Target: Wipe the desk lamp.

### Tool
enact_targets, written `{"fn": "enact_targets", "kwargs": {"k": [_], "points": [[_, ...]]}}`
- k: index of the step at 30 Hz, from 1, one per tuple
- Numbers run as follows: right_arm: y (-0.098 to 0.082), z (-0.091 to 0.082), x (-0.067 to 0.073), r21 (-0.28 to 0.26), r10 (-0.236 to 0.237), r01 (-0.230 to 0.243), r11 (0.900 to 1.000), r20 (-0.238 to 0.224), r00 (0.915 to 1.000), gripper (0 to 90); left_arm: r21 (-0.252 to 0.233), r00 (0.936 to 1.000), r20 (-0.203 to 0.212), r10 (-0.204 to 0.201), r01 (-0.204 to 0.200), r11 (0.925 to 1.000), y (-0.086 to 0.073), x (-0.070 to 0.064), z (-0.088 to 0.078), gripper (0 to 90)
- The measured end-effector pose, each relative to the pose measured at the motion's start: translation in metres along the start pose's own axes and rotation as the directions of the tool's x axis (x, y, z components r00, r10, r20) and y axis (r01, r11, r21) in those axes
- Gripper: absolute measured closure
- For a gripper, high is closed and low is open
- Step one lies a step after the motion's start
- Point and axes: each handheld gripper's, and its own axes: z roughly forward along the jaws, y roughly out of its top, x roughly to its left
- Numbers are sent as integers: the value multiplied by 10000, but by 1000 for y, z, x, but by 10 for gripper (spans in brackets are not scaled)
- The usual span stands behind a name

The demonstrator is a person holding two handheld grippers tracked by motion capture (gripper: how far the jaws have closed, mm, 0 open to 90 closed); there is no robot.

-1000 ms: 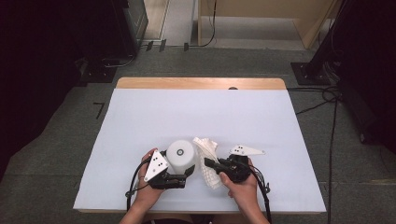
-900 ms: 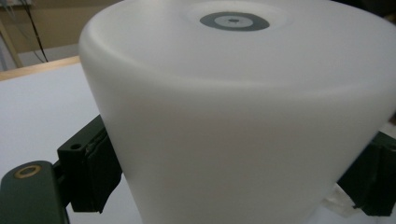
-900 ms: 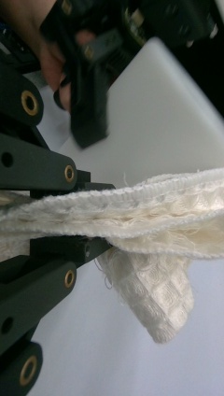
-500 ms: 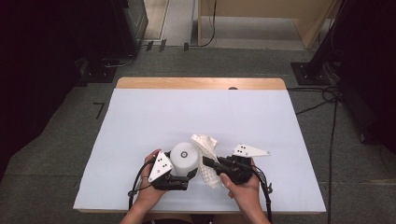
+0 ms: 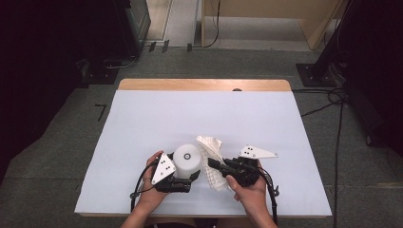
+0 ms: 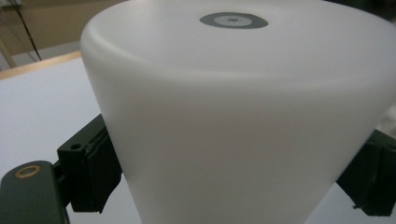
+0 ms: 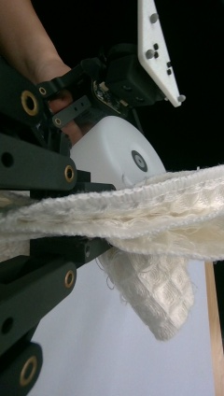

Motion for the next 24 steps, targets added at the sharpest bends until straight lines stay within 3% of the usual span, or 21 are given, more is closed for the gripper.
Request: {"fn": "enact_targets", "kwargs": {"k": [7,11,12,14,16,18,21,23,24], "points": [[-6,2,-14,131,515,-521,9986,439,9977,792,286,9998,-73,211,-209,9994,-9,1,6,87],[-8,4,-17,177,500,-510,9985,493,9975,792,362,9999,101,99,-103,9993,-9,0,4,86],[-9,5,-18,223,549,-562,9982,525,9971,792,264,9999,-167,4,0,9997,-10,-1,3,75],[-10,5,-19,280,563,-580,9979,594,9966,791,310,9996,-280,-83,91,9995,-9,-2,2,0],[-11,5,-20,296,475,-495,9983,646,9968,791,192,9972,-621,-406,419,9989,-8,-5,-1,0],[-11,4,-20,301,536,-557,9980,669,9963,791,240,9959,-805,-421,441,9987,-7,-7,0,0],[-12,4,-22,329,541,-564,9979,682,9962,792,701,9870,-1562,-368,482,9964,-8,-15,7,0],[-14,6,-24,401,583,-613,9973,711,9958,791,780,9835,-1753,-440,584,9952,-8,-18,10,0],[-16,7,-25,486,603,-639,9968,721,9956,791,812,9855,-1658,-349,489,9955,-8,-19,12,46]]}}
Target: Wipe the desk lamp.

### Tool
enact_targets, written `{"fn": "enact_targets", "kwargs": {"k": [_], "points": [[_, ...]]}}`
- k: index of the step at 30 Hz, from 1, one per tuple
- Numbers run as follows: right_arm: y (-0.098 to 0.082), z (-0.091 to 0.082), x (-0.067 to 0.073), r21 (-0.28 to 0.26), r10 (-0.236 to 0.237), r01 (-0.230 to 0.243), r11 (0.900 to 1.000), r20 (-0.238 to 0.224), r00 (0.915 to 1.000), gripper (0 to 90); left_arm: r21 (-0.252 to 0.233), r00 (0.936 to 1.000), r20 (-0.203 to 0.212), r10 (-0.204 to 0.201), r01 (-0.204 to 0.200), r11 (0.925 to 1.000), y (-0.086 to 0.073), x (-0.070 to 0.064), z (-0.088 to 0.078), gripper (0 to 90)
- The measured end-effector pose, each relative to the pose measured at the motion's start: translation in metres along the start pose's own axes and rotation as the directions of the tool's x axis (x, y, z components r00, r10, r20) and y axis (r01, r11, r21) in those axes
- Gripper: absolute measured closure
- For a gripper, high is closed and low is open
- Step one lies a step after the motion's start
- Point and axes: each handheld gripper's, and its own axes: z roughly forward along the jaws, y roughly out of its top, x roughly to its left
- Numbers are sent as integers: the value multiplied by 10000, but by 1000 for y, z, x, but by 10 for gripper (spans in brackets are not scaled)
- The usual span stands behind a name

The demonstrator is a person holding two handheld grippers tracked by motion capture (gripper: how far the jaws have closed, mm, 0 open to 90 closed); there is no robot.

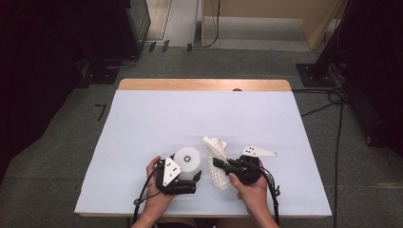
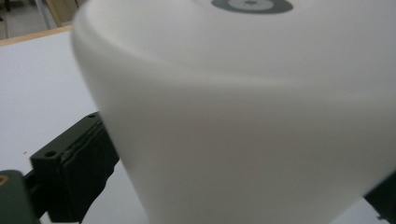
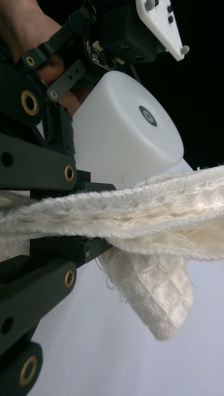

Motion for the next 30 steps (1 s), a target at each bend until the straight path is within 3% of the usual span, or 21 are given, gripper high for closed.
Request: {"fn": "enact_targets", "kwargs": {"k": [4,7,9,12,19,25,27,30], "points": [[-1,2,0,57,33,-33,10000,-11,10000,791,15,9998,14,199,-199,9998,1,-1,-1,85],[-2,5,1,135,-18,18,9999,-44,10000,791,87,9972,107,739,-739,9972,3,-1,-3,86],[-4,9,3,245,-38,39,9997,-38,10000,791,-87,9978,326,579,-577,9983,6,1,-6,86],[-9,17,5,550,-81,87,9984,-110,9999,790,-871,9941,1076,137,-43,9962,14,7,-16,86],[-6,13,9,247,-26,42,9997,-621,9981,790,-808,9912,1277,356,-254,9964,15,7,-16,86],[14,-10,26,-583,-706,645,9962,-1092,9915,790,-816,9895,1374,459,-349,9961,15,4,-14,86],[16,-13,28,-577,-767,706,9958,-1115,9908,790,-957,9882,1465,452,-313,9949,18,6,-17,87],[9,-4,21,-119,-487,479,9988,-864,9951,791,-1204,9864,1603,369,-175,9926,22,8,-21,87]]}}
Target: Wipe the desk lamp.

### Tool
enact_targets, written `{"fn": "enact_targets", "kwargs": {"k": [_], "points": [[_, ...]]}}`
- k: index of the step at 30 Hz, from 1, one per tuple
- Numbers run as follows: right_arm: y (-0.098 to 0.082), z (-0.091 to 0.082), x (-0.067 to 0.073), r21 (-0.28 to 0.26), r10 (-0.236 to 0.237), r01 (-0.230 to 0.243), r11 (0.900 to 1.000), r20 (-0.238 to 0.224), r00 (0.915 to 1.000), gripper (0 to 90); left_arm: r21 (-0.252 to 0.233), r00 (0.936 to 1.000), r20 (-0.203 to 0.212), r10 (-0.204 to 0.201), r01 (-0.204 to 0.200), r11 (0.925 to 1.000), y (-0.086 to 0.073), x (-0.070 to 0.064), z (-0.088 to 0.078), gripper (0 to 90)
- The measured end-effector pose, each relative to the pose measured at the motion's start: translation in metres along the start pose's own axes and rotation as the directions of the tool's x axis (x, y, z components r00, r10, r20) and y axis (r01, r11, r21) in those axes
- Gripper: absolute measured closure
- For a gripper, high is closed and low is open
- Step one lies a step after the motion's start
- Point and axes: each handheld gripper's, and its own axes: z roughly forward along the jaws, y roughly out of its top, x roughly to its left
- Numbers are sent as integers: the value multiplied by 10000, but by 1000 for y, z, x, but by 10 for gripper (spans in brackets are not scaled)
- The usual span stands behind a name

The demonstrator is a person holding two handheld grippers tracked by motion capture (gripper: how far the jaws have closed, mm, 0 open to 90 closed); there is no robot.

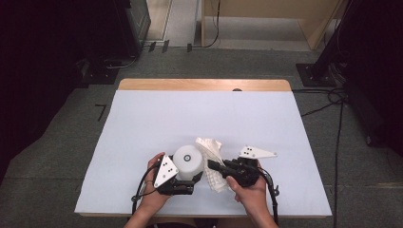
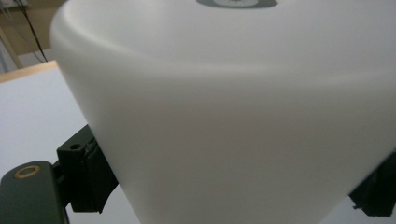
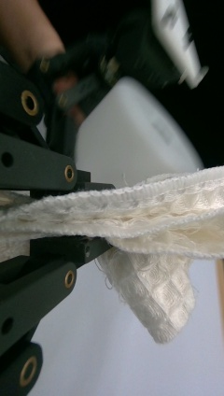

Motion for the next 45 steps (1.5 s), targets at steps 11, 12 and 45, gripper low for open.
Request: {"fn": "enact_targets", "kwargs": {"k": [11,12,45], "points": [[0,3,1,-75,16,-17,10000,-193,9998,791,24,9997,160,172,-172,9998,-2,4,2,87],[2,0,3,-154,-31,27,9999,-247,9997,791,49,9997,160,203,-204,9998,-2,4,3,87],[-1,-24,-58,-407,989,-922,9949,2181,9709,788,257,9980,-359,-519,529,9983,-19,55,-5,0]]}}
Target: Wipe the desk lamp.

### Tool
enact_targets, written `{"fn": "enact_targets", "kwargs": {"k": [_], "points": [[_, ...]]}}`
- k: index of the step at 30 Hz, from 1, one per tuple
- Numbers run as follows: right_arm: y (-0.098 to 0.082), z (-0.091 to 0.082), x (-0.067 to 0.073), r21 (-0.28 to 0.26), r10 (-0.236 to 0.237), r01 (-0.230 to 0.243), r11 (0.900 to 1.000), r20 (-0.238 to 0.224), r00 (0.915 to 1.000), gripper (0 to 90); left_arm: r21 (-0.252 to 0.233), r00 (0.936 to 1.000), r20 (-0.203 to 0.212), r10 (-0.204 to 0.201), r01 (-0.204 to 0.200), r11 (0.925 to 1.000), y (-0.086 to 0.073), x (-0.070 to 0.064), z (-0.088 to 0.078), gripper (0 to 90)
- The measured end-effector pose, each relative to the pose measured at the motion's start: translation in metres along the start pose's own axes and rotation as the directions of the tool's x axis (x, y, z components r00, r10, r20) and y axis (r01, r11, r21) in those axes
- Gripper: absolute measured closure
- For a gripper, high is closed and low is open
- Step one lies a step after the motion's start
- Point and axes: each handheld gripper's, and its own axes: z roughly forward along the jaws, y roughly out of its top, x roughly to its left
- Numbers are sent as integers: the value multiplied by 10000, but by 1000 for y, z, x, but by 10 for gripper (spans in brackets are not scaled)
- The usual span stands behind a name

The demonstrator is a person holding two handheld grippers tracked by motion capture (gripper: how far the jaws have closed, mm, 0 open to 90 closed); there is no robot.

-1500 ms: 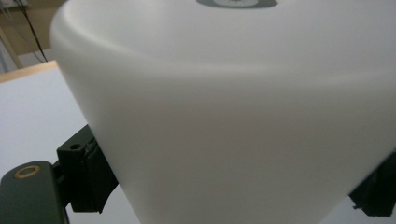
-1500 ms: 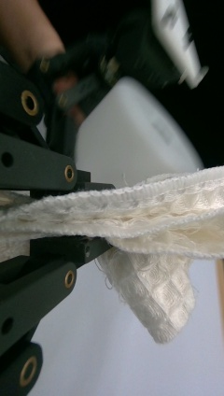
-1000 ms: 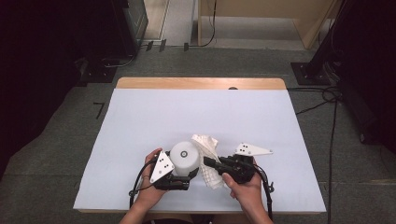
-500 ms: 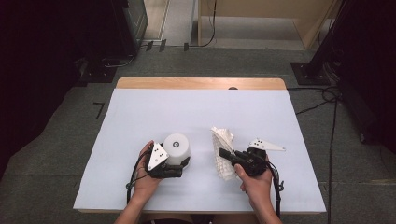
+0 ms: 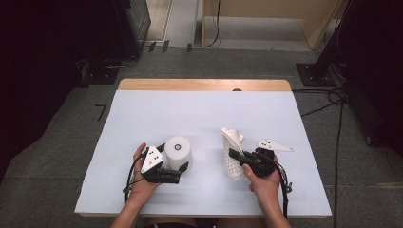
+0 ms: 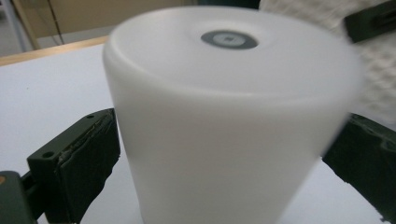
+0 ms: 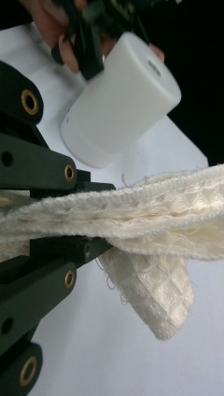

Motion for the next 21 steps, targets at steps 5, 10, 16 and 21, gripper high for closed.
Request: {"fn": "enact_targets", "kwargs": {"k": [5,10,16,21], "points": [[-6,7,-18,344,440,-453,9984,391,9983,760,-385,9998,34,-206,207,9990,3,8,-18,0],[-10,9,-35,422,515,-586,9974,1529,9869,611,-492,9990,-100,-446,440,9978,5,16,-27,0],[-2,-7,-44,45,768,-792,9968,1951,9778,378,-656,9982,65,-602,605,9960,11,16,-39,0],[6,-28,-50,-345,809,-750,9966,2251,9710,255,-672,9981,-60,-608,603,9959,8,19,-58,0]]}}
